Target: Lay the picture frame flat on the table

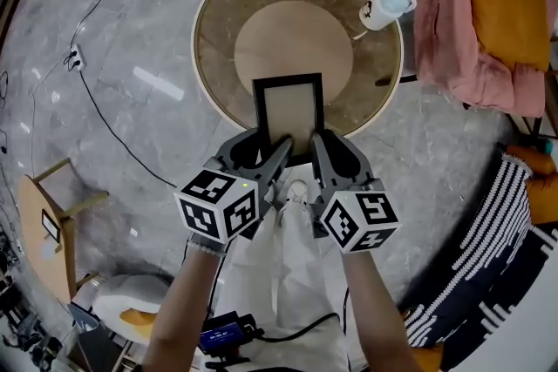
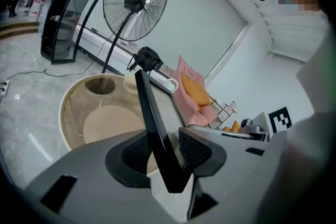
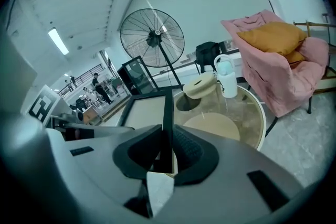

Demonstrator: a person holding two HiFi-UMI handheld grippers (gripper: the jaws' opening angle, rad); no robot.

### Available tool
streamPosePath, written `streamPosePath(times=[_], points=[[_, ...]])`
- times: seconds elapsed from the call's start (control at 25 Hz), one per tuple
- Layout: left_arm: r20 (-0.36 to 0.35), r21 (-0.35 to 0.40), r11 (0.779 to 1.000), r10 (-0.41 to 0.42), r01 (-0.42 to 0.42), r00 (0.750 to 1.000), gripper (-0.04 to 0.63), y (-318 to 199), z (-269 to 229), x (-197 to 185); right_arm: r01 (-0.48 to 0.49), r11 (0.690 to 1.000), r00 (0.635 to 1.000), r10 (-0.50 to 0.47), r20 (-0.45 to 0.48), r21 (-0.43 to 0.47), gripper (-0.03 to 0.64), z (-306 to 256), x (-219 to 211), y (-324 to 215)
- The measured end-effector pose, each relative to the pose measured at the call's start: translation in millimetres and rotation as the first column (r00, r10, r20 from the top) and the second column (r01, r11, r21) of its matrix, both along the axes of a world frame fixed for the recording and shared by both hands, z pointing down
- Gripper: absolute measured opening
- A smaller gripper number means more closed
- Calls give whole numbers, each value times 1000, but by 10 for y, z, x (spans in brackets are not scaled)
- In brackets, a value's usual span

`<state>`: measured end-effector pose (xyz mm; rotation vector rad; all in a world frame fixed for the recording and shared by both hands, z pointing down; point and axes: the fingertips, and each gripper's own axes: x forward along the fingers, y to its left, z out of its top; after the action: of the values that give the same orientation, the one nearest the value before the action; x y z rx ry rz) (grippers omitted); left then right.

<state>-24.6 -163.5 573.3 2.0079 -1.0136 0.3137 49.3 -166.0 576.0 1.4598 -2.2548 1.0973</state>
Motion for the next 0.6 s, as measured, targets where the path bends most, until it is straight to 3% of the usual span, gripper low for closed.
streamPosePath(times=[0.24,0.6], points=[[11,-103,995,0,2,1000,184,-126,576,11,-18,999,997,15,-71,-44,83,511,28,-118],[67,-257,966,26,-8,997,204,-316,1250,8,-51,991,988,32,-149,-125,82,1153,31,-296]])
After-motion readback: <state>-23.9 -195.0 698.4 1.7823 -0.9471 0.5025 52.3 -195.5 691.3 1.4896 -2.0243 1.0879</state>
